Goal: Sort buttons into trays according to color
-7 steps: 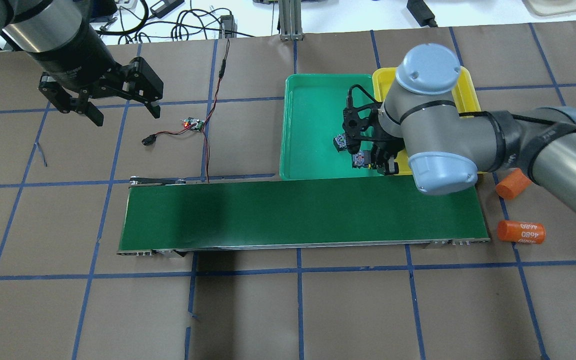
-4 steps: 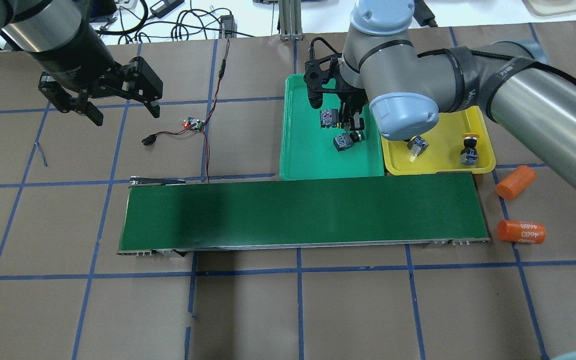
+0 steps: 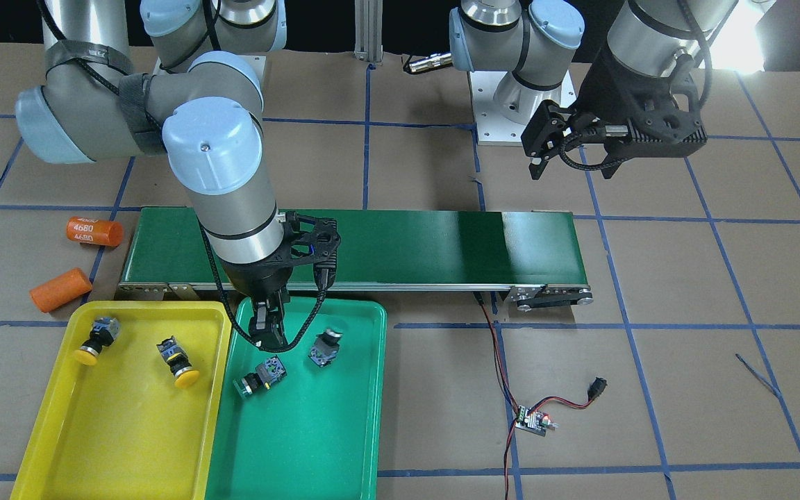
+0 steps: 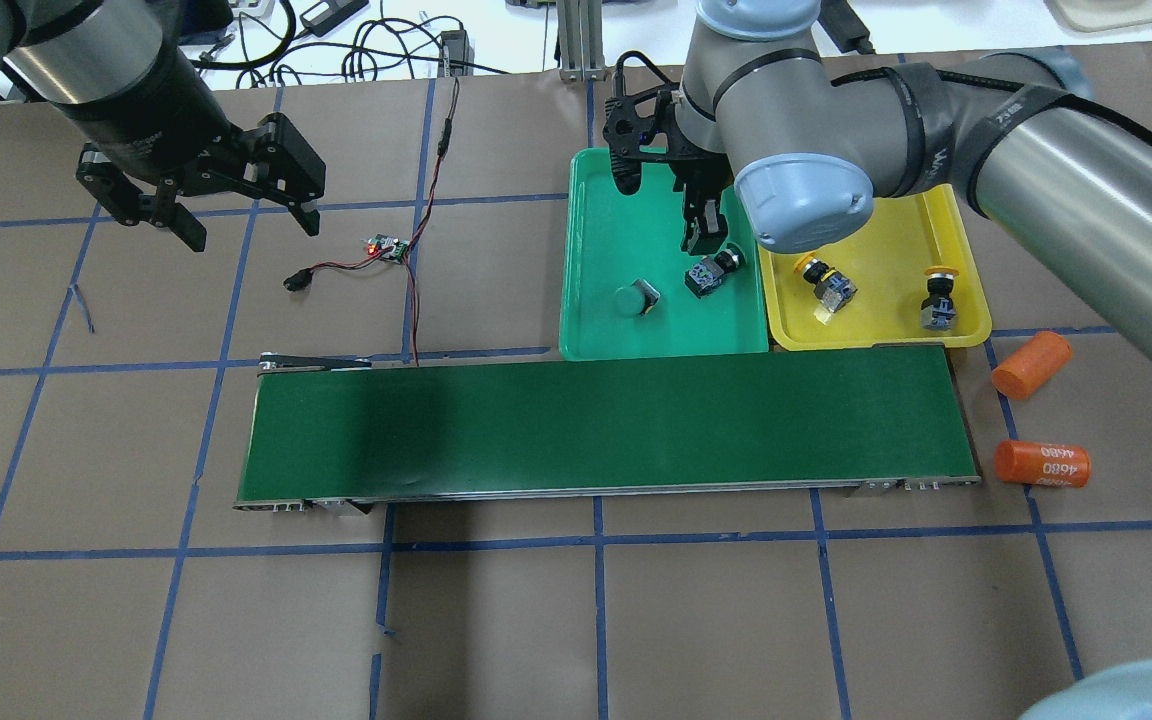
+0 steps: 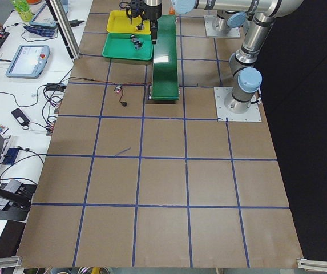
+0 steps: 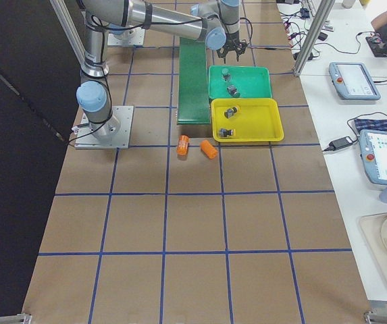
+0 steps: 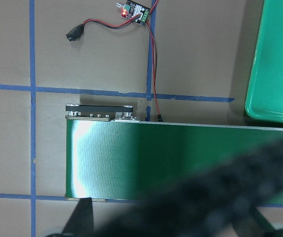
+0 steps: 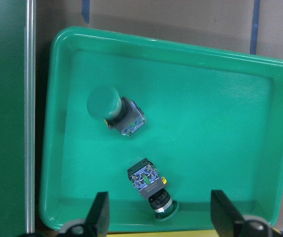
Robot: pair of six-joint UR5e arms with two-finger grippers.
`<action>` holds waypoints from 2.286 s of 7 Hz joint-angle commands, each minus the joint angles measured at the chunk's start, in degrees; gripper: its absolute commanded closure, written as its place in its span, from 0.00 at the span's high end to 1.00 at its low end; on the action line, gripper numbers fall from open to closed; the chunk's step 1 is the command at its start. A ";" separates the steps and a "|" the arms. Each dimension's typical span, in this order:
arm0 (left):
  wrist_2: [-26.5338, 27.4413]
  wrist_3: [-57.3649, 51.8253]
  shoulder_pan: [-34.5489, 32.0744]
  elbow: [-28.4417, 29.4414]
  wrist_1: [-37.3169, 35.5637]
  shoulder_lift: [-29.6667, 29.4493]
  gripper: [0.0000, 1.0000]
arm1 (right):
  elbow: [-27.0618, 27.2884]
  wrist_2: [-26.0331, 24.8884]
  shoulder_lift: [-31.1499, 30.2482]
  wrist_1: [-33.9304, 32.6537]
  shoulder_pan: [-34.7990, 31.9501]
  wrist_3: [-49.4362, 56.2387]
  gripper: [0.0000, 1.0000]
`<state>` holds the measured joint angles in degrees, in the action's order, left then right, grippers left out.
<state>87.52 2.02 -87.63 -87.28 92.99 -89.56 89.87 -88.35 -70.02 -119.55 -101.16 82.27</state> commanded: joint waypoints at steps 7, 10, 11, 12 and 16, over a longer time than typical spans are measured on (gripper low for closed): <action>-0.07 -0.09 0.00 -0.09 -0.09 0.09 1.00 | -8.04 -1.47 -23.56 37.02 0.61 0.69 1.00; 0.02 -1.05 -0.09 -0.70 -0.18 0.35 1.00 | -4.53 -0.61 -23.23 34.93 0.44 0.00 1.00; 0.02 -1.05 -0.09 -0.09 -0.18 0.09 1.00 | -4.52 -0.69 -21.40 33.96 0.61 -2.26 1.00; 0.02 -1.05 -0.09 -0.26 -0.18 0.09 1.00 | -4.61 -0.77 -20.08 33.95 0.79 -10.99 1.00; 0.02 -1.05 0.00 -0.09 -0.09 0.00 1.00 | -4.61 -1.47 -21.90 34.03 3.50 -48.69 1.00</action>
<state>87.54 0.97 -87.64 -87.37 92.89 -89.55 85.19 -89.42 -91.06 -85.65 -98.86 45.01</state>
